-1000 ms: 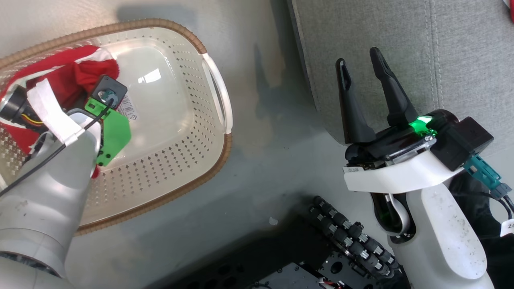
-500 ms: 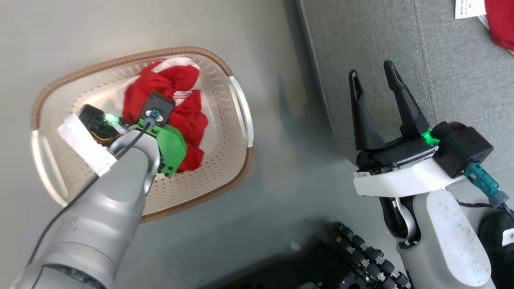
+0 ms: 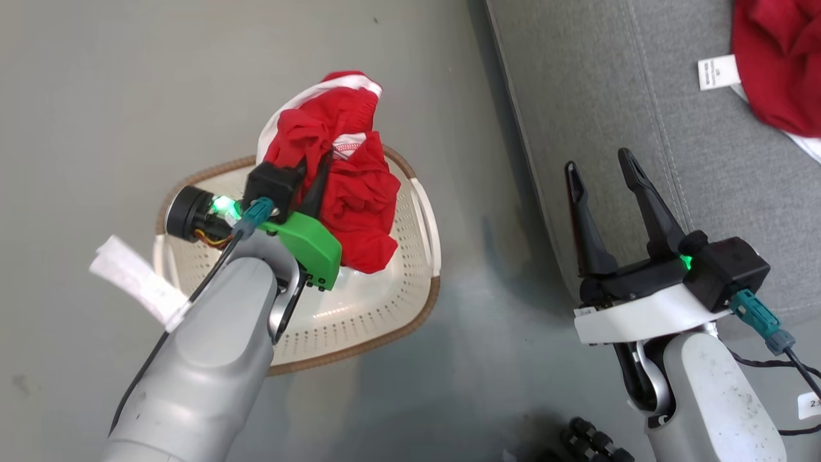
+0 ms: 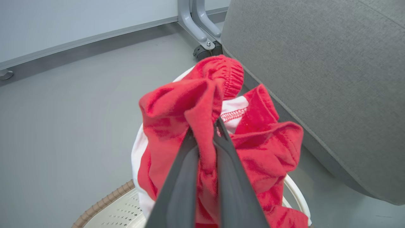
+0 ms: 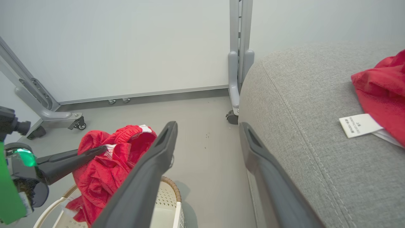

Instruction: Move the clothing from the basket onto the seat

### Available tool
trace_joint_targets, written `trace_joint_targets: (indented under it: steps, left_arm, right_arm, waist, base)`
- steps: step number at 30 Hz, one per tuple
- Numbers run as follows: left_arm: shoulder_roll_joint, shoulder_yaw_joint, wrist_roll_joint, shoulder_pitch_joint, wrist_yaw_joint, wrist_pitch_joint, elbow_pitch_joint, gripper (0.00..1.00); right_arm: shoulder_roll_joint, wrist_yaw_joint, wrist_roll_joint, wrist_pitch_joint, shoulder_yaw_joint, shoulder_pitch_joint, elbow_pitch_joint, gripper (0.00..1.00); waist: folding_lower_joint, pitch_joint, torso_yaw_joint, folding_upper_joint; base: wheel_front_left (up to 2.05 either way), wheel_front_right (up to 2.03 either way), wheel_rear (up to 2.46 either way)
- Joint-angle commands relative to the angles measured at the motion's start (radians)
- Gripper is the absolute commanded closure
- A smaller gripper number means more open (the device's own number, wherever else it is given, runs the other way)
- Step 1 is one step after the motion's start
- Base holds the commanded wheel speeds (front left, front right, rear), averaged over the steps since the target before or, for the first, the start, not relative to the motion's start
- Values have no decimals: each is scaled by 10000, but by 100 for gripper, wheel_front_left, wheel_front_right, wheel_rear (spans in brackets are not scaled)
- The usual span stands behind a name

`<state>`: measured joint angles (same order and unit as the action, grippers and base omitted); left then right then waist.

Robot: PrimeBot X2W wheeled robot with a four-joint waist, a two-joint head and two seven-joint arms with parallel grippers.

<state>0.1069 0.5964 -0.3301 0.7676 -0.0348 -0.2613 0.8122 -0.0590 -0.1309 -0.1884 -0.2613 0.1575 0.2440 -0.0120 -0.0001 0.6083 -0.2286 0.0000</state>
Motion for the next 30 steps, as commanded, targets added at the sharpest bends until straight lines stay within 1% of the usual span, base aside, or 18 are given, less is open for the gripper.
trace_joint_targets:
  steps: [1,11,15,23,30]
  left_arm:
    - [134,-146,-111,-305,109,-50,-455,100]
    - [437,-724,-248,-1702,274,-44,-3941,100]
    - [466,-836,-205,-2105,212,-43,-5043,100]
    - [380,-1218,-48,-2933,127,-42,-6919,100]
    - [346,-1563,37,-3947,128,-33,-8023,100]
  right_arm:
    - [-54,3,41,31,-23,-177,2,0]
    - [-161,3,72,348,-107,-616,278,0]
    - [-174,3,114,488,-163,-806,399,0]
    - [-227,3,231,876,-262,-1294,646,0]
    - [-230,3,333,1275,-184,-1856,988,0]
  waist:
    - [1,-919,520,0]
    - [1,-1949,780,0]
    - [1,-2336,850,0]
    - [1,-3199,1045,0]
    - [1,-3974,1123,0]
  base:
    - [0,0,0]
    - [0,0,0]
    - [0,0,0]
    - [0,0,0]
    - [0,0,0]
